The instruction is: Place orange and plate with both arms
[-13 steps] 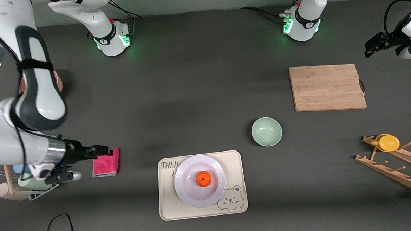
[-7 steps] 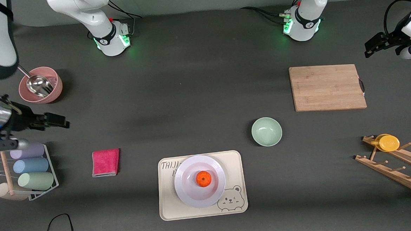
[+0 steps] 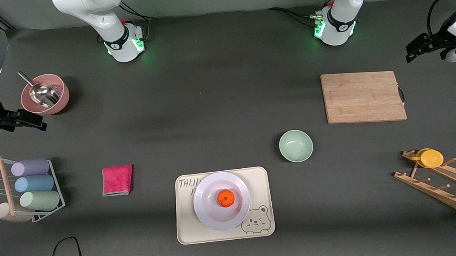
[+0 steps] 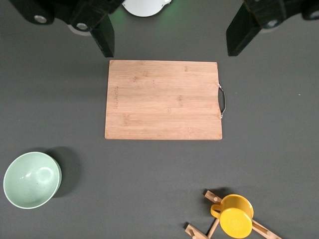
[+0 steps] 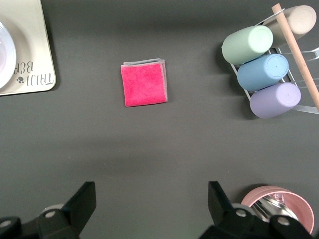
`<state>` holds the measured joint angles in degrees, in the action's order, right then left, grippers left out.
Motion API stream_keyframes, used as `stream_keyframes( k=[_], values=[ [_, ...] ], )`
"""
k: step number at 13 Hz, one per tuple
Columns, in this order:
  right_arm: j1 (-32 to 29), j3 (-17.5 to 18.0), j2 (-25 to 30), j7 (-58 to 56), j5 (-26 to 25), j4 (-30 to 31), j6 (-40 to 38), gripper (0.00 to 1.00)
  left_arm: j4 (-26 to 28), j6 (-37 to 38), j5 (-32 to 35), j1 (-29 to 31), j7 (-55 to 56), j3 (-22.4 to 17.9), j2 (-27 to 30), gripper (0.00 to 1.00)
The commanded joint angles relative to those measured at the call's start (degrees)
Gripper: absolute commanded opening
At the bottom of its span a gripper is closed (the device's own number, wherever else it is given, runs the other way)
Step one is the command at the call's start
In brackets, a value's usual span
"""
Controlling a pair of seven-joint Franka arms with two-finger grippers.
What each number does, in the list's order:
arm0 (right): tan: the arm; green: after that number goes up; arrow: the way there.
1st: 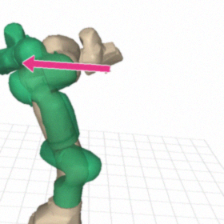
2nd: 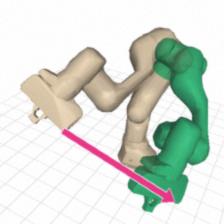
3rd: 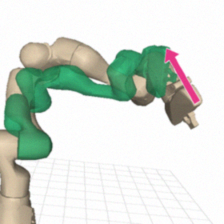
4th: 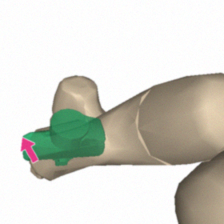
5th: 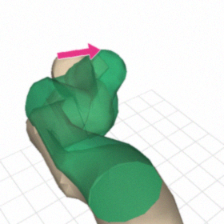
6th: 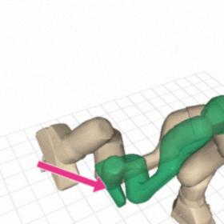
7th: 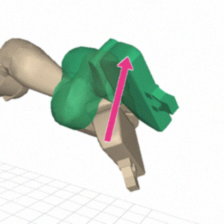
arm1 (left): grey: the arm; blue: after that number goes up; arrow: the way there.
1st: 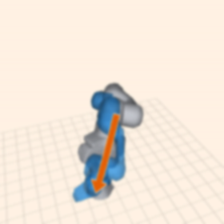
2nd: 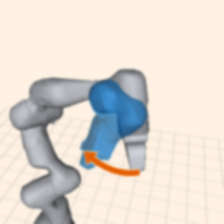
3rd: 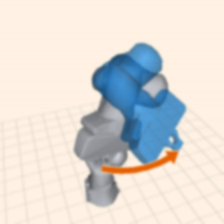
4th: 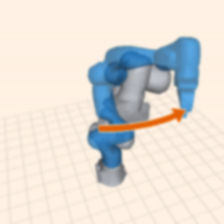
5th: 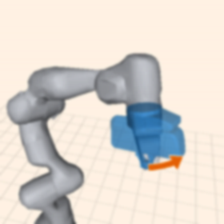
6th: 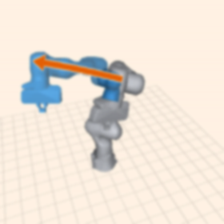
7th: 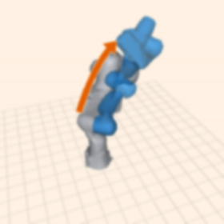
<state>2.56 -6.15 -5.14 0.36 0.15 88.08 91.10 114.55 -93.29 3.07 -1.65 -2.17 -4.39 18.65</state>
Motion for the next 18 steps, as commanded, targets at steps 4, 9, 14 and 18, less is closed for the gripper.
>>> stream_keyframes(
  k=[4, 9, 14, 18],
  values=[
    [0.3, -0.9, 1.6, -1.0, -1.8, 0.7, -2.1, 1.0, -1.0, 0.6, -0.2, -0.6, 1.3, 0.3, 1.7, 1.0],
    [0.6, -0.7, 2.0, -0.1, -1.2, 0.6, -4.4, 1.0, -2.7, 1.7, -0.3, -0.6, 1.1, 0.1, 0.6, 1.0],
    [0.6, -0.7, 2.0, -0.2, -1.1, 0.6, -4.4, 1.0, -2.8, 1.8, -0.5, -0.7, 1.0, 0.1, 0.3, 1.0],
    [0.7, -0.7, 2.0, -0.2, -1.1, 0.7, -4.4, 1.0, -2.8, 1.8, -0.5, -0.6, 0.9, 0.1, 0.2, 1.0]
  ],
)
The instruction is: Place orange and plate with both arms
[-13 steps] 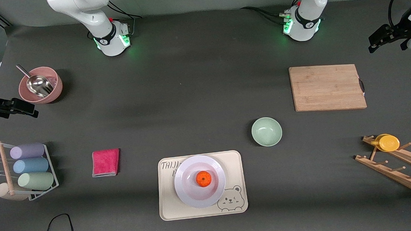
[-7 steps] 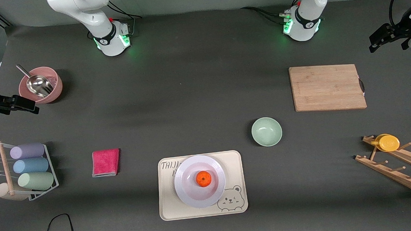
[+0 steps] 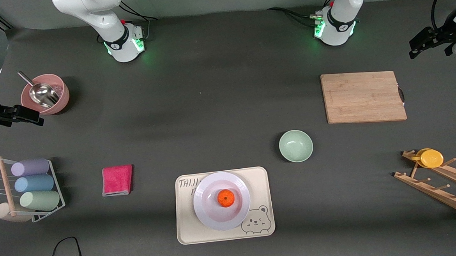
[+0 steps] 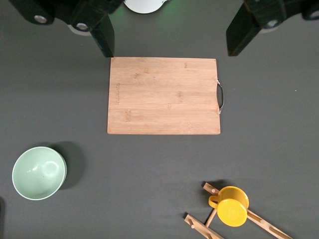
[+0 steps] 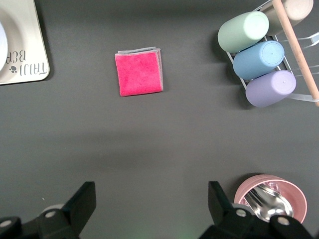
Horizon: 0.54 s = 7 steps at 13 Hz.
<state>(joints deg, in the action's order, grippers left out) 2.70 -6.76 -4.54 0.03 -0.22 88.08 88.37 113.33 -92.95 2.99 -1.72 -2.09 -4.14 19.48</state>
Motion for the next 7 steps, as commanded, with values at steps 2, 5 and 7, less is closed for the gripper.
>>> stream_keyframes(
  k=[2, 5, 7],
  values=[
    [0.5, -0.1, 1.3, 0.1, -0.7, 0.7, -1.6, 1.0, -1.5, 1.5, -0.4, -0.6, 0.9, -0.3, -0.8, 1.0],
    [0.5, -0.1, 1.4, 0.1, -0.7, 0.7, -1.6, 1.0, -1.5, 1.4, -0.8, -0.6, 0.9, -0.3, -0.8, 1.0],
    [0.5, -0.1, 1.3, 0.1, -0.7, 0.6, -1.5, 1.0, -1.5, 1.2, -1.3, -0.5, 0.9, -0.4, -1.1, 1.0]
  ],
)
